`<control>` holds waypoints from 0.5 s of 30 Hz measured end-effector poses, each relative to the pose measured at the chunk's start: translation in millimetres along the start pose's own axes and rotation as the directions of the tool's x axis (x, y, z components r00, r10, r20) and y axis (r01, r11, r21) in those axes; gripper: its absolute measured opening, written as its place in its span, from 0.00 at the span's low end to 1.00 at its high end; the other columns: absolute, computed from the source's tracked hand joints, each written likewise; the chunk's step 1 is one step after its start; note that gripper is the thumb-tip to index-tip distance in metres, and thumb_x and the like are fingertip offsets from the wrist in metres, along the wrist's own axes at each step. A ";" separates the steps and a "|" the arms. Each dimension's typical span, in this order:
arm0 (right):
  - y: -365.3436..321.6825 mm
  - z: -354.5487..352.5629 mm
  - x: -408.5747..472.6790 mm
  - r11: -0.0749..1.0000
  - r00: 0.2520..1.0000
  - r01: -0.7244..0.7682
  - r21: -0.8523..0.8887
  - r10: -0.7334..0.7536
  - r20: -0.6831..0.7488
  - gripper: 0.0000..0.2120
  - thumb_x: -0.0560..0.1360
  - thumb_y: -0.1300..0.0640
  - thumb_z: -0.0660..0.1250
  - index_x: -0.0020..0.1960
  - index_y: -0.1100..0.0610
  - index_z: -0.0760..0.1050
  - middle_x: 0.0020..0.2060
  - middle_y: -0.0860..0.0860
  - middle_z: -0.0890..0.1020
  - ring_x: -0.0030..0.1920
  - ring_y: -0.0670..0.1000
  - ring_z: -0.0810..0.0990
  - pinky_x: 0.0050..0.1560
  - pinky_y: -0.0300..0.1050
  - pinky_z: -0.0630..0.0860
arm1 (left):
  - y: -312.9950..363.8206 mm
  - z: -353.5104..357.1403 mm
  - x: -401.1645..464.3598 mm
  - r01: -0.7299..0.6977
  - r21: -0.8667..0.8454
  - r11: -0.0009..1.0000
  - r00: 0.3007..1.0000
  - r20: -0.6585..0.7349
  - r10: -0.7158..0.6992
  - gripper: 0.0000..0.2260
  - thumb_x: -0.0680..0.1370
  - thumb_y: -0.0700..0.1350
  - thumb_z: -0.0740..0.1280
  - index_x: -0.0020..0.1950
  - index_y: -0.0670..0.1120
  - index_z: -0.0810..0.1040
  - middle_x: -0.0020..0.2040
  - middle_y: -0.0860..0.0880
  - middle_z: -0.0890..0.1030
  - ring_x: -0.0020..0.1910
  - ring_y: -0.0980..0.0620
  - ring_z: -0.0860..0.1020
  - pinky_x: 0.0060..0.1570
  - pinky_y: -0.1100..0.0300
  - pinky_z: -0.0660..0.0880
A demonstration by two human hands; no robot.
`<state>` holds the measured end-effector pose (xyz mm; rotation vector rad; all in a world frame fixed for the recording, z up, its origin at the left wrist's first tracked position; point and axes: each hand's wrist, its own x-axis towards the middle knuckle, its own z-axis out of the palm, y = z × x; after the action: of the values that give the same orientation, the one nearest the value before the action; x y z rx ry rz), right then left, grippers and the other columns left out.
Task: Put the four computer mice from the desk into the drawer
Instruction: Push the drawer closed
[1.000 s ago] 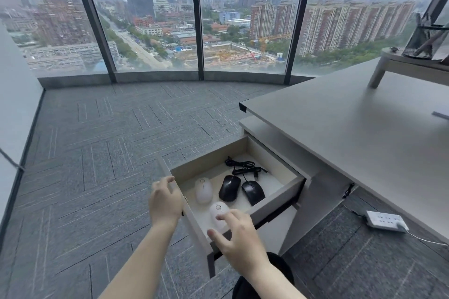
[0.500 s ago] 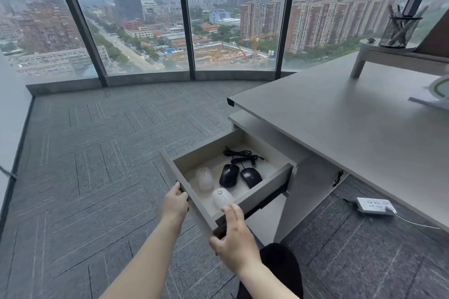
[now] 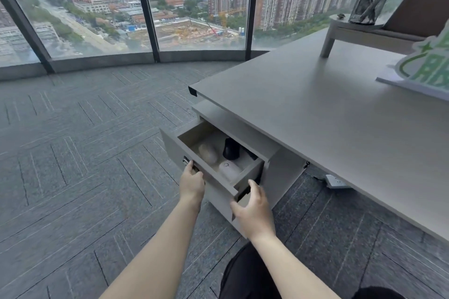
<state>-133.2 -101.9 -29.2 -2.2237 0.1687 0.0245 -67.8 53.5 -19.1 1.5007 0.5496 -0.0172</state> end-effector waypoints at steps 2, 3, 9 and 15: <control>5.7 -6.1 12.1 0.999 0.998 -0.045 0.006 0.045 -0.039 0.37 0.74 0.46 0.67 0.77 0.54 0.55 0.73 0.55 0.66 0.68 0.55 0.71 0.59 0.48 0.73 | 2.2 15.9 6.7 0.015 -0.020 1.000 1.000 0.028 -0.015 0.27 0.79 0.35 0.54 0.78 0.47 0.59 0.64 0.52 0.75 0.45 0.56 0.75 0.58 0.50 0.74; 8.0 -9.0 18.0 0.998 0.996 -0.061 0.007 0.062 -0.058 0.37 0.74 0.45 0.67 0.77 0.54 0.55 0.72 0.55 0.67 0.67 0.56 0.72 0.59 0.49 0.74 | 3.6 23.8 10.2 0.022 -0.030 0.999 0.999 0.038 -0.021 0.27 0.79 0.34 0.54 0.78 0.47 0.59 0.66 0.51 0.74 0.44 0.58 0.74 0.58 0.49 0.74; 20.2 -24.9 52.1 0.993 0.984 -0.113 0.045 0.118 -0.136 0.34 0.75 0.46 0.68 0.75 0.56 0.59 0.69 0.57 0.71 0.64 0.57 0.75 0.55 0.46 0.73 | 7.0 62.4 25.2 0.041 -0.073 0.996 0.994 0.104 -0.034 0.27 0.79 0.33 0.54 0.77 0.47 0.61 0.75 0.48 0.66 0.59 0.51 0.74 0.66 0.49 0.72; 28.8 -32.1 74.8 0.984 0.976 -0.139 0.109 0.155 -0.155 0.27 0.76 0.47 0.66 0.71 0.56 0.66 0.67 0.56 0.74 0.63 0.57 0.76 0.56 0.47 0.73 | 7.3 84.5 34.0 0.056 -0.100 0.993 0.984 0.176 -0.038 0.26 0.79 0.31 0.54 0.77 0.45 0.62 0.78 0.48 0.63 0.72 0.47 0.69 0.68 0.49 0.71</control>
<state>-64.2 -153.1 -38.0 -2.1112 0.4161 -0.0840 -7.3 -14.5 -26.7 1.3693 0.4385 -0.1524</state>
